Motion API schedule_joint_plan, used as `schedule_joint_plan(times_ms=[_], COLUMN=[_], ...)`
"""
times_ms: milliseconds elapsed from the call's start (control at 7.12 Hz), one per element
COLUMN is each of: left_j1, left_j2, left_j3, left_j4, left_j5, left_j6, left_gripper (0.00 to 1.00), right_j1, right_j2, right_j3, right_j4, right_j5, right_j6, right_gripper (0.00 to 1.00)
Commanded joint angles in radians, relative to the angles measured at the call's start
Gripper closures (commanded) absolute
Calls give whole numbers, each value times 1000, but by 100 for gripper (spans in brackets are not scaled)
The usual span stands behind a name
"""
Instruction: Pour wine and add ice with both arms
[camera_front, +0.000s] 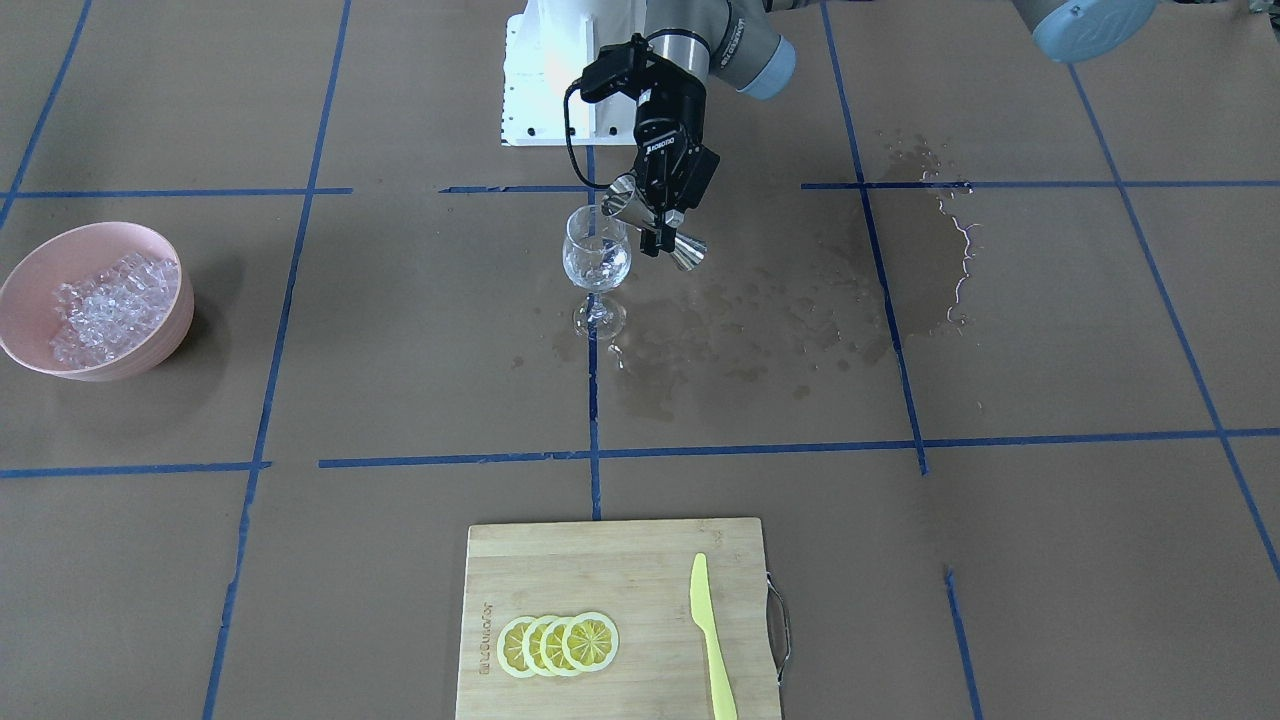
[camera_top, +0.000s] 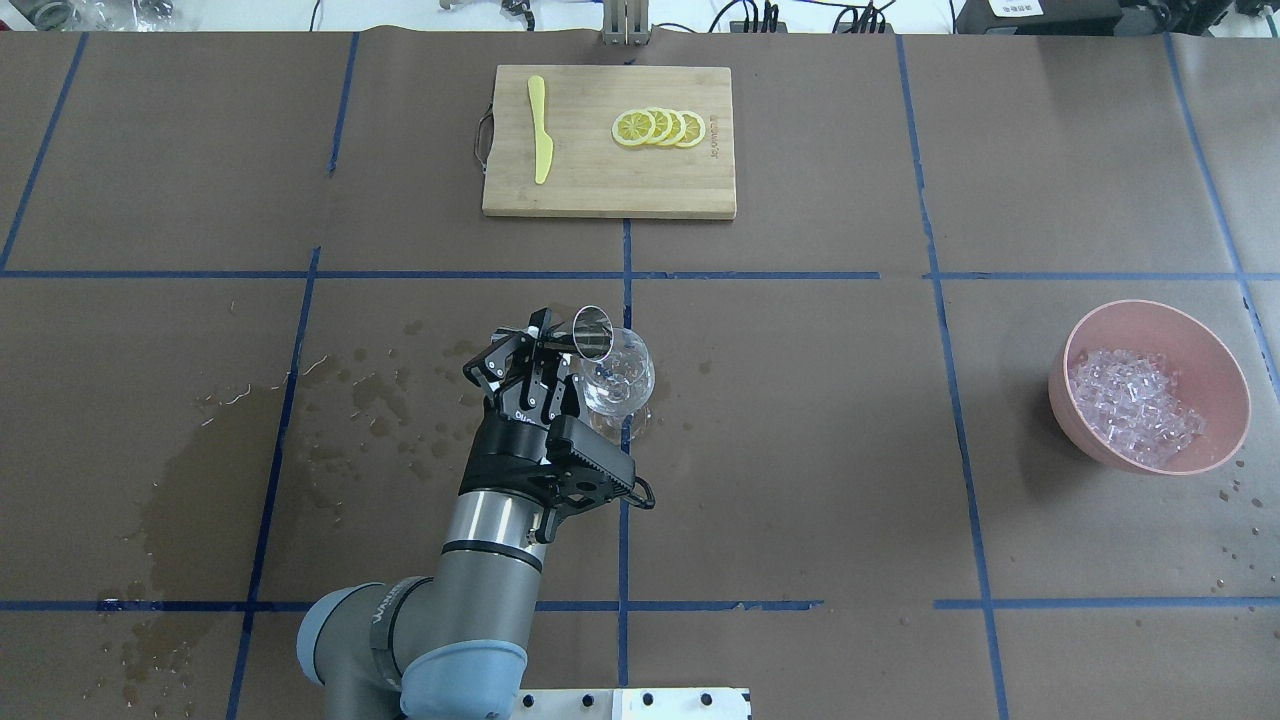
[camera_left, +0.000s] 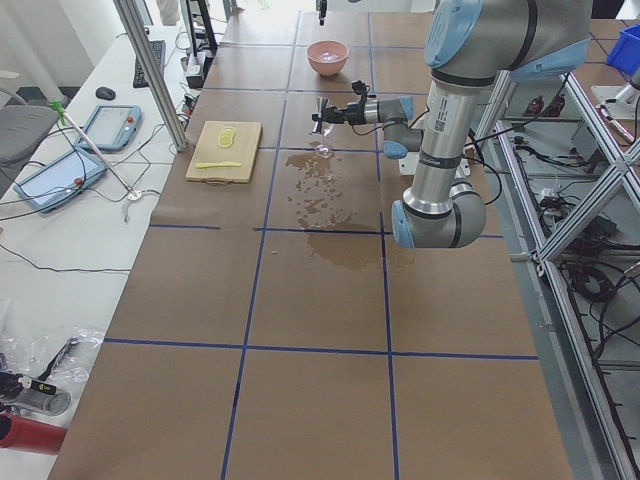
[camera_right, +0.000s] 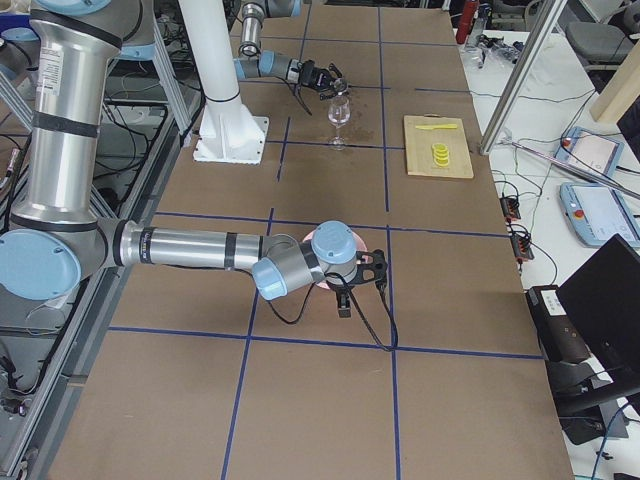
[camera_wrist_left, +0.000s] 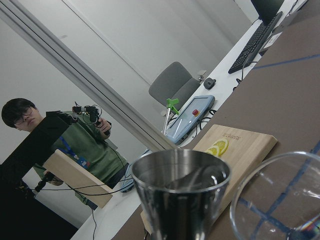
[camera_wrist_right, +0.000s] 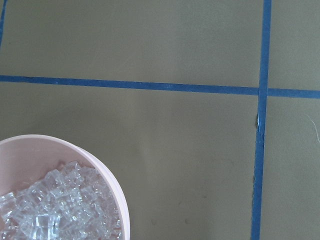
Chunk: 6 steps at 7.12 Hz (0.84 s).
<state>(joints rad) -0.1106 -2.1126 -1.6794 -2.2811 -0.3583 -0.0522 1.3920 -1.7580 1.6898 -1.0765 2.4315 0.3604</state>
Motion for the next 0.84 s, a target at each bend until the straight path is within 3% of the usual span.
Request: schedule_joint_plan(times_ms=[0,702], left_j1=[-7,-18], left_j2=[-3,-9], left_j3=[0,-41], left_j4=[15,83], left_j5=[4,12], left_j6=[153,487], left_gripper=[100,100], right_j1=[-1,-1], right_j2=[0,0], right_j3=[1,1], right_j4=[1,1], right_j5=[1,5], right_j6=[0,2], right_gripper=[0,0])
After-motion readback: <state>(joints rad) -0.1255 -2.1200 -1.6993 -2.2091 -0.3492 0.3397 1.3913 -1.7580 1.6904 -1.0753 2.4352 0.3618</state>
